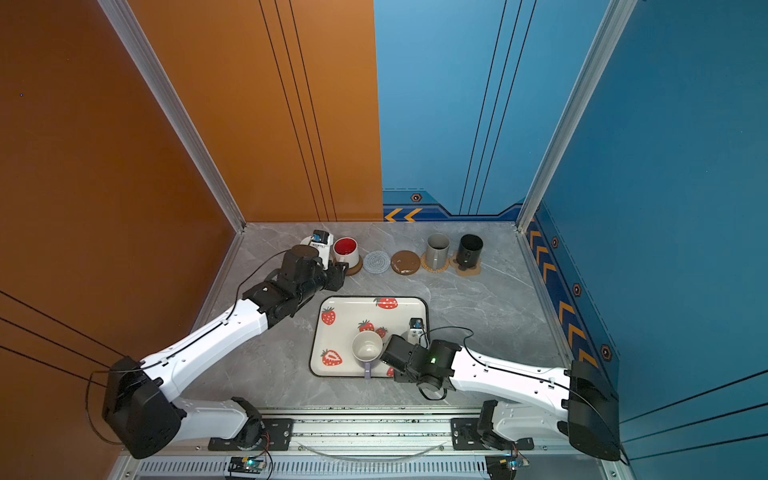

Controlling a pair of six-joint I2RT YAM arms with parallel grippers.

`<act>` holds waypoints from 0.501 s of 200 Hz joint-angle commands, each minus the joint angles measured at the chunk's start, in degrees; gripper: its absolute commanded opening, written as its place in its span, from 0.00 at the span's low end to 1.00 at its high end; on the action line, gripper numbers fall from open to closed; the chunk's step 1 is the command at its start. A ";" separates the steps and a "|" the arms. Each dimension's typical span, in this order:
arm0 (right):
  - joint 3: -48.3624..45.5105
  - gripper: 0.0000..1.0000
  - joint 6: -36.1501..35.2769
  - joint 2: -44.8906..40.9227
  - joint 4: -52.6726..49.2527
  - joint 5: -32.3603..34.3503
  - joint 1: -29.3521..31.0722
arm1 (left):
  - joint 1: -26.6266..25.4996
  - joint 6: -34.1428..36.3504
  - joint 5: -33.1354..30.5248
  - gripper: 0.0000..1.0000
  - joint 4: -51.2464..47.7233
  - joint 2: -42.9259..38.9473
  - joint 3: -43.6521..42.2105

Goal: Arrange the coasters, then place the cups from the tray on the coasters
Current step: 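Move the right gripper over the white speckled mug on the tray, then lower the right gripper into the speckled mug's opening and grip it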

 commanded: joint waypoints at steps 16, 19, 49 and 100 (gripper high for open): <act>-2.00 0.63 1.25 0.53 2.40 -0.57 -1.33 | 0.87 -0.34 1.13 0.55 1.21 -0.77 -0.96; -2.10 0.62 1.25 0.53 2.47 -0.57 -1.52 | 0.91 -0.38 1.17 0.55 1.21 -0.81 -0.96; -3.33 0.56 1.16 0.56 2.77 -0.55 -2.35 | 1.09 -0.47 1.30 0.55 1.30 -0.47 -0.90; -4.45 0.42 1.16 0.72 2.90 -0.30 -3.03 | 1.39 -0.69 1.47 0.55 1.30 -0.16 -0.87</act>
